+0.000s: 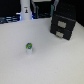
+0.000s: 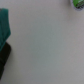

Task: Open the kcup holder, insert the kcup into the holder, and close the kcup holder

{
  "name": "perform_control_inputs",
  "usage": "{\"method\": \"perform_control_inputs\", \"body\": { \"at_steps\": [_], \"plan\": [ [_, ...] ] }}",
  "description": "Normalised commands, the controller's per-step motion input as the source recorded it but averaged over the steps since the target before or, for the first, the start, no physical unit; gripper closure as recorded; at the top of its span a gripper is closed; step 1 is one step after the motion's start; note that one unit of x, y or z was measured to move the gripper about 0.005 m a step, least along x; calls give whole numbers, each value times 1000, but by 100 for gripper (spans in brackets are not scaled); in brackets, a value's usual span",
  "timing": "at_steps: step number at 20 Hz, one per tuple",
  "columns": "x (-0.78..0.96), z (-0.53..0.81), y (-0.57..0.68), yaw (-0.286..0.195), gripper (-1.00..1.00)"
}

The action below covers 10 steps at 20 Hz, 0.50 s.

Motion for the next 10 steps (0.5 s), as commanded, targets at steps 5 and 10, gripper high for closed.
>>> {"method": "perform_control_inputs", "body": {
  "at_steps": [5, 10],
  "plan": [
    [-238, 19, 625, -192, -100],
    [-195, -12, 651, -203, -100]
  ]
}}
